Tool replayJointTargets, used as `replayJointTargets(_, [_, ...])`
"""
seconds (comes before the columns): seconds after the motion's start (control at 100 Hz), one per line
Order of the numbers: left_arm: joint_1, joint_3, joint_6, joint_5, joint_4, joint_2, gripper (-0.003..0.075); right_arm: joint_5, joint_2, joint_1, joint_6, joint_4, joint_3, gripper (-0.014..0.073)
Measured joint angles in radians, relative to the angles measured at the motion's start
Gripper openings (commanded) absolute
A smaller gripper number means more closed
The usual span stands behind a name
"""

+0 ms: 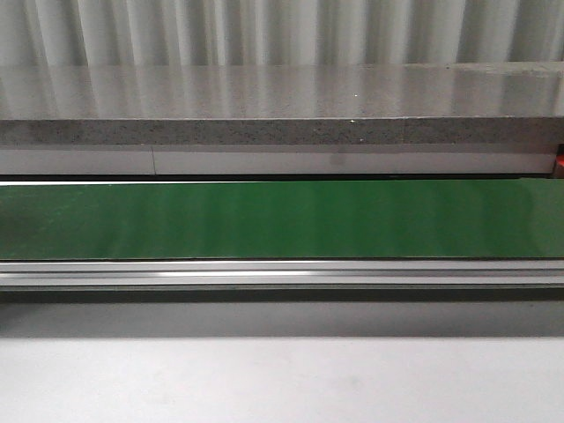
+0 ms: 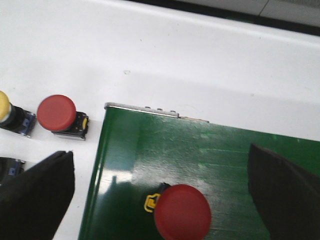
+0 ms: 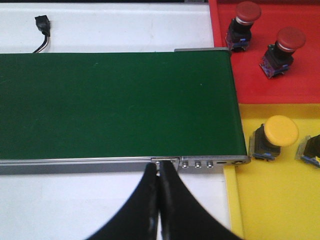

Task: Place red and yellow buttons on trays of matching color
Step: 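Carry the red button onto the belt and open the left gripper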

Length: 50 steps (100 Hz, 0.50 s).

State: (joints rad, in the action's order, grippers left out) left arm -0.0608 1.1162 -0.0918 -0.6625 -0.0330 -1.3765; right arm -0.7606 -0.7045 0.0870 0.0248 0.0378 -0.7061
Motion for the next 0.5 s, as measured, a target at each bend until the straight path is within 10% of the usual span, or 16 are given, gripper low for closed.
replayJointTargets(0.5, [-0.350, -0.083, -0.018, 0.006, 0.011, -0.085, 0.0659, 0.000, 0.000, 0.000, 0.000, 0.000, 0.000, -0.0067])
